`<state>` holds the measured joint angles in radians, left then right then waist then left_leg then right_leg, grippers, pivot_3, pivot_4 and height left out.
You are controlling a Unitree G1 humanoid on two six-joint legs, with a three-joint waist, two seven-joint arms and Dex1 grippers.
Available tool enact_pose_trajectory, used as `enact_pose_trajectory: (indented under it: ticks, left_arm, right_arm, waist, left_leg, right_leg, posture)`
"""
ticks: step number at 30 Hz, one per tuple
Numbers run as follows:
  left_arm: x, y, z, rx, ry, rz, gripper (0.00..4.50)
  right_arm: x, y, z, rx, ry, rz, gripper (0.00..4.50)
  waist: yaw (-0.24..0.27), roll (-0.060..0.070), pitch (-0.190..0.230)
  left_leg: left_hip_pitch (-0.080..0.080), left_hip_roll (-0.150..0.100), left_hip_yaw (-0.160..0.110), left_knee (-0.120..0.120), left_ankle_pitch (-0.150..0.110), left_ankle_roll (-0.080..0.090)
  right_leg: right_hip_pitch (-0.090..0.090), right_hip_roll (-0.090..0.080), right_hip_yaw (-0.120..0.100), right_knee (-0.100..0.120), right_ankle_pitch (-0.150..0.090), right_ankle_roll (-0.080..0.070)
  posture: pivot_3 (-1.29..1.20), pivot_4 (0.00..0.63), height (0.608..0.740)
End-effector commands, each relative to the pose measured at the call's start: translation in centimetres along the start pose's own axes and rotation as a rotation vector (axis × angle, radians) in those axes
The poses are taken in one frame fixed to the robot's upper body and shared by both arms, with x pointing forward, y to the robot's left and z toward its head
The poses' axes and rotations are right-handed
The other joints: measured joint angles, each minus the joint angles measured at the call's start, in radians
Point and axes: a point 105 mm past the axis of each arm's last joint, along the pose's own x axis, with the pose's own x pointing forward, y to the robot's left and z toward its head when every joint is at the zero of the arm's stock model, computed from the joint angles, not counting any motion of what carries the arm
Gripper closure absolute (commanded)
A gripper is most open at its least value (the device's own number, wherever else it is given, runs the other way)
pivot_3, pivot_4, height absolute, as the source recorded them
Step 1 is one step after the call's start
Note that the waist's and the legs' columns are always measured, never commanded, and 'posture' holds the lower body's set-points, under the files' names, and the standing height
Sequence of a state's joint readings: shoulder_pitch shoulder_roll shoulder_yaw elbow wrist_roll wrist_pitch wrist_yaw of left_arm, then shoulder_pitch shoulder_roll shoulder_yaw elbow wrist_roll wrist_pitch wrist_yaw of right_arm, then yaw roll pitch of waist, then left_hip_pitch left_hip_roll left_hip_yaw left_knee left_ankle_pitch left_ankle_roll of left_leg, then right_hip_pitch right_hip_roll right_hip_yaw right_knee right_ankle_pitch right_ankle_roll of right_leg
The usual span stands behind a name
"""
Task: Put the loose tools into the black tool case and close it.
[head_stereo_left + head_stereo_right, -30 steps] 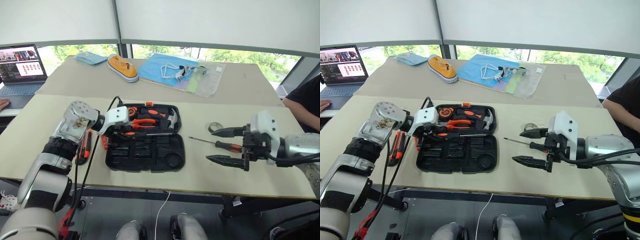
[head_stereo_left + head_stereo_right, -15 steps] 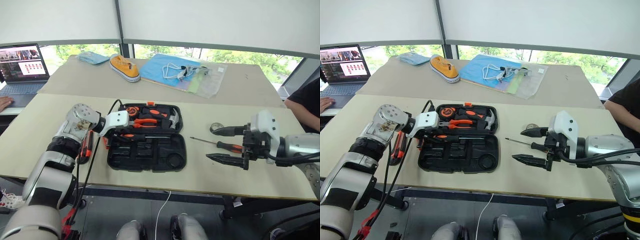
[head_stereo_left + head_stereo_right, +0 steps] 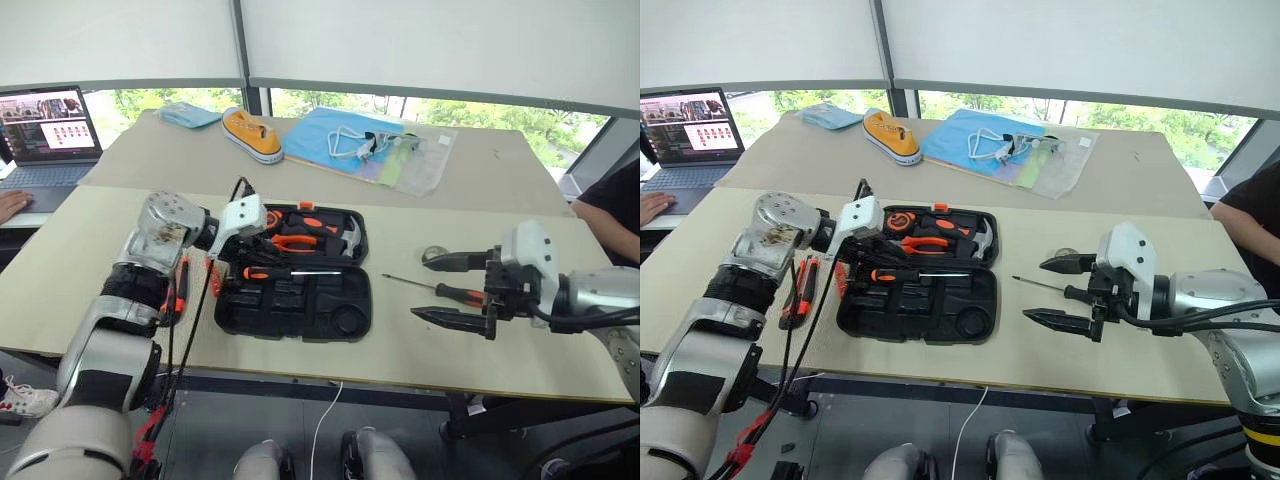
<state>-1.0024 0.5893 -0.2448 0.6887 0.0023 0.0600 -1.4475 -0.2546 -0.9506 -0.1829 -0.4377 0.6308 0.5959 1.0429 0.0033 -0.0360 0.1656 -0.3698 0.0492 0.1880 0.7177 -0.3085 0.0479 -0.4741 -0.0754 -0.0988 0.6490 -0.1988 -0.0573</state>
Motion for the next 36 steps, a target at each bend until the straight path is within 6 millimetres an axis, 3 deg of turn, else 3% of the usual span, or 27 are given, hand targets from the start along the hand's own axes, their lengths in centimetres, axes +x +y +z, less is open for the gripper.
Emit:
enact_pose_trajectory:
  ticks: [1, 12, 16, 18, 21, 25, 29, 32, 36]
  left_arm:
    - [0.4, 0.4, 0.0, 0.036, 0.013, 0.024, 4.48]
    - [2.2, -0.5, -4.0, 0.106, 0.210, -0.006, 4.48]
    - [2.1, -0.4, -3.3, 0.075, 0.157, 0.000, 4.48]
    - [1.0, 0.0, -1.7, -0.003, 0.054, 0.012, 4.48]
    - [-1.6, 0.3, 0.8, -0.068, -0.097, 0.014, 3.88]
    - [-4.2, -1.3, 4.7, -0.114, -0.276, -0.055, 2.47]
    - [-4.7, -4.3, 7.3, -0.121, -0.351, -0.158, 1.02]
    - [-4.4, -6.1, 8.3, -0.110, -0.364, -0.207, 0.04]
    - [-4.1, -7.6, 8.6, -0.101, -0.369, -0.202, 0.04]
  right_arm:
    - [-0.3, -0.3, 0.7, -0.041, -0.020, -0.019, 0.00]
    - [-0.3, -0.2, 0.5, -0.027, -0.022, -0.035, 0.00]
    - [-0.4, -0.2, 0.3, -0.024, -0.018, -0.047, 0.00]
    - [-0.8, -0.3, 0.2, -0.020, -0.005, -0.067, 0.00]
    - [-2.0, -0.5, -0.6, 0.015, 0.039, -0.100, 0.00]
    - [-4.2, -0.7, -2.3, 0.068, 0.126, -0.140, 0.00]
    - [-5.9, -2.5, -4.3, 0.103, 0.197, -0.224, 0.00]
    - [-5.8, -3.7, -5.6, 0.114, 0.230, -0.248, 0.00]
    - [-4.2, -5.7, -8.5, 0.122, 0.318, -0.247, 0.00]
  waist:
    - [-0.002, 0.000, 0.000]
    - [-0.002, 0.000, -0.001]
    - [-0.002, 0.001, -0.001]
    - [-0.003, 0.001, -0.001]
    - [-0.006, 0.001, -0.001]
    - [-0.008, 0.001, -0.001]
    - [-0.006, 0.001, -0.001]
    - [-0.006, 0.001, -0.001]
    - [-0.021, 0.001, -0.001]
  left_leg:
    - [0.000, 0.000, 0.000, 0.000, 0.000, 0.000]
    - [0.002, 0.000, 0.000, 0.000, 0.000, 0.000]
    - [0.004, 0.000, -0.001, 0.001, -0.001, 0.001]
    - [0.004, 0.000, -0.002, 0.002, -0.001, 0.002]
    - [0.001, 0.001, -0.002, 0.003, -0.001, 0.002]
    - [-0.001, 0.001, -0.003, 0.003, -0.001, 0.002]
    - [0.000, -0.001, -0.002, 0.004, -0.001, 0.003]
    - [0.001, -0.001, -0.003, 0.005, -0.001, 0.003]
    - [0.002, 0.000, -0.003, 0.005, -0.001, 0.004]
  right_leg:
    - [0.000, 0.000, 0.000, 0.000, 0.000, 0.000]
    - [0.002, -0.001, 0.000, 0.000, 0.000, 0.000]
    - [0.005, -0.002, 0.000, 0.000, 0.001, 0.002]
    - [0.005, -0.002, 0.000, 0.000, 0.002, 0.003]
    - [0.003, -0.001, 0.000, 0.001, 0.003, 0.003]
    - [0.001, -0.001, 0.000, 0.000, 0.002, 0.003]
    - [0.003, -0.001, 0.001, 0.000, 0.002, 0.005]
    - [0.004, -0.001, 0.001, 0.000, 0.001, 0.007]
    - [0.005, -0.002, 0.003, 0.000, 0.003, 0.009]
  posture:
    - [0.00, 0.150, 0.718]
    - [0.00, 0.150, 0.718]
    - [0.00, 0.150, 0.718]
    - [0.00, 0.150, 0.718]
    - [0.00, 0.150, 0.718]
    - [0.00, 0.150, 0.718]
    - [0.00, 0.150, 0.718]
    - [0.00, 0.150, 0.718]
    - [0.00, 0.150, 0.718]
